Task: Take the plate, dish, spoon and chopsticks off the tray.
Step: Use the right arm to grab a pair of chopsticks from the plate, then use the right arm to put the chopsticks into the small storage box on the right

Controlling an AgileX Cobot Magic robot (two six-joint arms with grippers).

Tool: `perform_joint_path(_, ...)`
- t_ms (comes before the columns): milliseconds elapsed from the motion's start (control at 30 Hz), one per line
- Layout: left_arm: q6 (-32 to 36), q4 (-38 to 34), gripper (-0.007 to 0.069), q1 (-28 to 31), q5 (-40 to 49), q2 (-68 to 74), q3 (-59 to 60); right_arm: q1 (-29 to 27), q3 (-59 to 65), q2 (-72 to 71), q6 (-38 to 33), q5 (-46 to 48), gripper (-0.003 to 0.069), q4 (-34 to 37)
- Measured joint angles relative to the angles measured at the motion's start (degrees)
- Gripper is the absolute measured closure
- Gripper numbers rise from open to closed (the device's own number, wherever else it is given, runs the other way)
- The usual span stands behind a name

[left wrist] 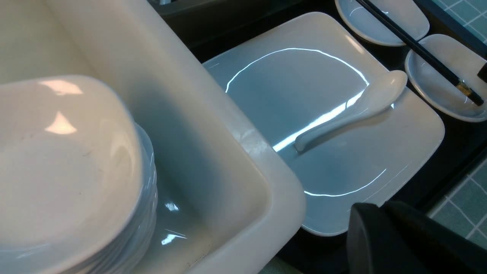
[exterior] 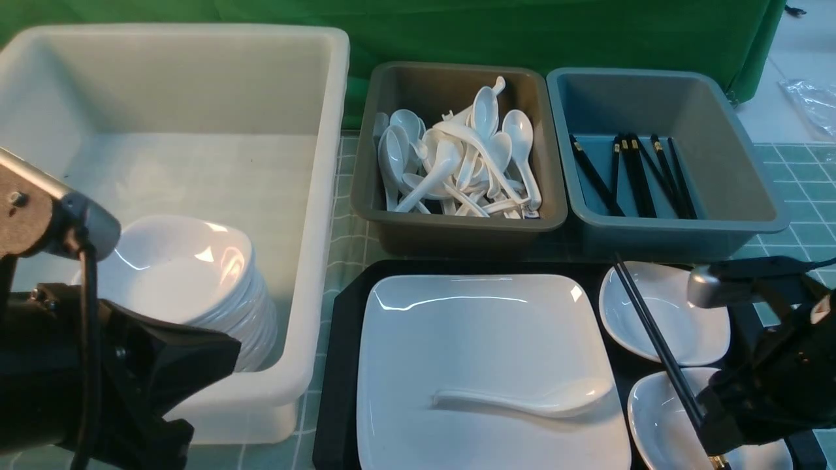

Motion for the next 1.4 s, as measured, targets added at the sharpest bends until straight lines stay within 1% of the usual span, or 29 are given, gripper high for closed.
perform_joint_path(67,0.1,0.0,0.0607,0.0,-0.3,0.0,0.0,0.1,0.0,1.2,0.0,-1.3,0.0197,-0.1)
perform_joint_path(167,0.5,0.0,0.0607,0.0,-0.8,0.0,0.0,0.1,-0.1,5.3,-1.1,-5.6,0.0194,-0.4)
perform_joint_path(267,0.5,0.0,0.0607,0.0,-0.9,0.0,0.0,0.2,-0.4,7.4,-1.4,-6.5,0.0194,-0.5)
perform_joint_path(400,0.9,0.0,0.0607,0.0,-0.9,0.0,0.0,0.2,-0.6,9.9,-2.8,-7.4,0.0230,-0.7)
perform_joint_path(433,0.9,0.0,0.0607,0.0,-0.9,0.0,0.0,0.2,-0.6,9.9,-3.0,-7.5,0.0253,-0.8)
perform_joint_path(533,1.2,-0.5,0.0607,0.0,-0.9,0.0,0.0,0.2,-0.7,10.2,-4.1,-7.6,0.0377,-0.8)
perform_joint_path(567,1.3,-0.5,0.0607,0.0,-0.9,0.0,0.0,0.2,-0.7,10.2,-4.2,-7.6,0.0384,-0.8)
perform_joint_path(633,1.7,-0.5,0.0607,0.0,-0.9,0.0,0.0,0.2,-0.7,10.2,-5.7,-7.4,0.0504,-0.8)
perform_joint_path(700,1.8,-0.5,0.0607,0.0,-0.9,0.0,0.0,0.2,-1.1,10.2,-6.7,-6.2,0.0510,-0.8)
perform_joint_path(767,1.8,-0.5,0.0607,0.0,-0.9,0.0,0.0,0.4,-2.2,9.0,-7.3,-1.8,0.0509,-0.6)
perform_joint_path(867,1.8,-0.7,0.0607,0.0,-1.5,-0.1,0.0,1.0,-4.8,4.8,-7.5,2.5,0.0509,-0.2)
perform_joint_path(1000,1.8,-1.9,0.0607,0.0,-4.8,-0.2,0.0,1.7,-9.7,-0.7,-7.4,2.2,0.0509,0.5)
perform_joint_path(1100,2.2,-4.3,0.0607,0.0,-11.4,-0.2,0.0,0.6,-18.1,-1.8,-5.7,-7.4,0.0509,1.1)
perform_joint_path(1167,3.4,-5.9,0.0607,0.0,-14.7,-0.2,0.0,-1.0,-23.0,1.3,-4.5,-11.4,0.0509,2.1)
perform_joint_path(1200,3.9,-6.2,0.0607,0.0,-15.4,-0.2,0.0,-1.0,-23.5,1.8,-4.5,-11.7,0.0509,2.2)
perform_joint_path(1300,7.2,-8.2,0.0607,0.0,-19.6,-0.2,-0.1,-3.2,-33.0,12.1,-3.5,-17.3,0.0509,4.3)
perform_joint_path(1400,8.5,-10.2,0.0607,0.0,-21.5,-0.2,-0.1,-4.0,-41.9,21.4,-1.9,-19.6,0.0506,4.7)
